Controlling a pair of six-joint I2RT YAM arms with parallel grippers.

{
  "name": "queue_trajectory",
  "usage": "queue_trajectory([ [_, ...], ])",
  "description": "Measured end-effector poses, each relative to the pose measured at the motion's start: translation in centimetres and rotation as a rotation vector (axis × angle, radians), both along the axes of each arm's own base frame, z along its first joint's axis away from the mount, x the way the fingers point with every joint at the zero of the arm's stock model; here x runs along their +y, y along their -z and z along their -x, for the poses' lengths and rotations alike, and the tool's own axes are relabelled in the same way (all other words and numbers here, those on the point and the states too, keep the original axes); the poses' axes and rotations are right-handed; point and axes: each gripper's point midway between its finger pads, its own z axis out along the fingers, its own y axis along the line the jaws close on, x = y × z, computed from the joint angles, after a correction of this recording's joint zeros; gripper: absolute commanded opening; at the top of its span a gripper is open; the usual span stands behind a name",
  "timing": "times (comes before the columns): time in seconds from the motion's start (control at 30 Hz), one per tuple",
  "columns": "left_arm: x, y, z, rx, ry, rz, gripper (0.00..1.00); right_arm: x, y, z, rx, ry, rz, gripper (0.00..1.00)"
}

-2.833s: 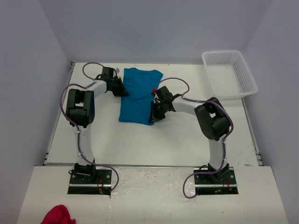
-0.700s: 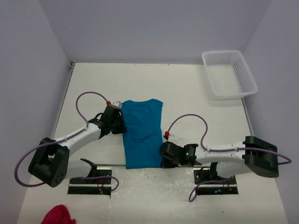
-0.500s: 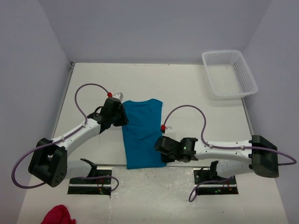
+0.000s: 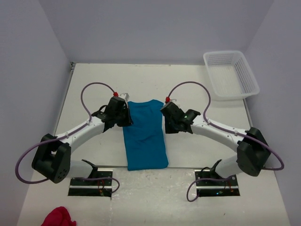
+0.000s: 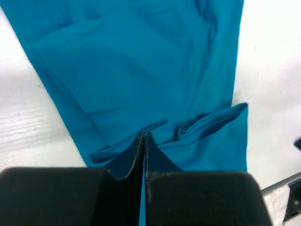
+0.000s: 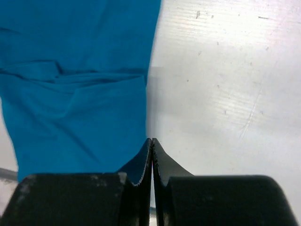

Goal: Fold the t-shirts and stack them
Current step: Fold the folded rectangular tshirt in 1/3 of the way

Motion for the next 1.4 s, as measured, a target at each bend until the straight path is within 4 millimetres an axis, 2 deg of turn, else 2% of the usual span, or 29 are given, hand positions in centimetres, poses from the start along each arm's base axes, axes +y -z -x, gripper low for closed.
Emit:
queue_trajectory([
  [0.1,0.0,1.0,1.0,0.028,0.012,-0.008,0.0,0.3,2.4,-1.1,0.057,-0.038,0.045,0.0],
  [0.27,-0.2,1.9,2.0,0.058,0.019,-0.009,0.0,2.4,5.3,-1.1,0.132,-0.129,0.049,0.0],
  [0.53,-0.4,2.8,3.4,0.089,0.028,-0.011,0.0,3.9,4.9,-1.6,0.122,-0.176,0.013,0.0],
  [0.87,-0.3,4.2,4.9,0.13,0.031,-0.025,0.0,4.5,7.3,-1.9,0.173,-0.201,0.033,0.0],
  [1.1,-0.1,4.5,4.8,0.134,0.021,-0.039,0.0,4.7,8.0,-2.7,0.192,-0.187,0.029,0.0],
  [1.27,0.6,7.0,5.0,0.197,-0.002,-0.104,0.0,4.5,8.5,-3.0,0.211,-0.175,0.021,0.0],
  [1.4,-0.3,7.0,3.3,0.197,-0.01,-0.119,0.0,4.1,8.5,-3.6,0.213,-0.156,0.013,0.0],
])
